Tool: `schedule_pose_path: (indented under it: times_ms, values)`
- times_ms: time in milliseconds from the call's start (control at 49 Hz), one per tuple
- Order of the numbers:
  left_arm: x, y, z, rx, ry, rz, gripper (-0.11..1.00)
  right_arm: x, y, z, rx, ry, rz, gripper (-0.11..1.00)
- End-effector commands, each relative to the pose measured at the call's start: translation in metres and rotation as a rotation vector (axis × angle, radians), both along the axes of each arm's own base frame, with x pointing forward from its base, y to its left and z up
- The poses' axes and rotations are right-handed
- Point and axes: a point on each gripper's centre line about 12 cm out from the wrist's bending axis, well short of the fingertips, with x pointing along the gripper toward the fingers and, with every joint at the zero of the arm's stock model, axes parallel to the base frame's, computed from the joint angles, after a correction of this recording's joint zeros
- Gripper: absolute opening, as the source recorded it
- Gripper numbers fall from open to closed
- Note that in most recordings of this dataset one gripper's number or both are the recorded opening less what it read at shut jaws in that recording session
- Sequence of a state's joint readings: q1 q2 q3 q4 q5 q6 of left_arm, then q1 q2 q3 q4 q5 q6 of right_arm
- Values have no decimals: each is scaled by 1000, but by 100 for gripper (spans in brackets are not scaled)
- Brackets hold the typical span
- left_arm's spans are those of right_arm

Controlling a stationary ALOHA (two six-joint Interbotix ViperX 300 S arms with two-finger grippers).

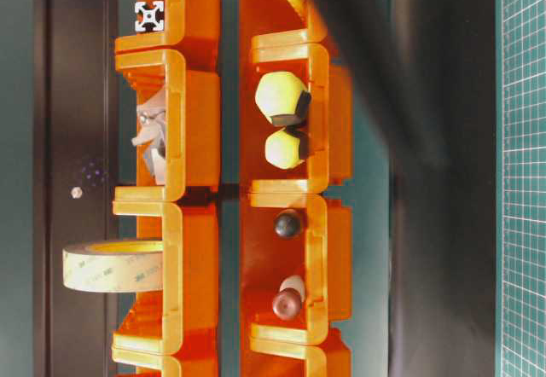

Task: Pick frame from container rack with right arm.
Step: 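Pull the extrusion out of the rack and swing it over the mat, then lower the held extrusion onto the teal mat with the right gripper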

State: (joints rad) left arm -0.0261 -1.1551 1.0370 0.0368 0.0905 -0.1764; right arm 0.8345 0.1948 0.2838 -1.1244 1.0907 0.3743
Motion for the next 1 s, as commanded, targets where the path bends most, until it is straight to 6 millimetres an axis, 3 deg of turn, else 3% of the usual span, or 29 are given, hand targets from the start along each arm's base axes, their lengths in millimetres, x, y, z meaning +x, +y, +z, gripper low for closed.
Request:
schedule_pose_path:
  times_ms: [0,245,511,980]
  values:
    - [2,0,10,1,-20,2,1,13,-17,2,50,-7,15,25]
    - [2,0,10,0,-20,2,1,37,-70,-29,98,51,5,25]
    - [2,0,10,1,-20,3,1,60,-105,-42,118,59,-3,25]
    - [3,1,7,1,-8,8,1,67,-105,-69,132,109,19,25]
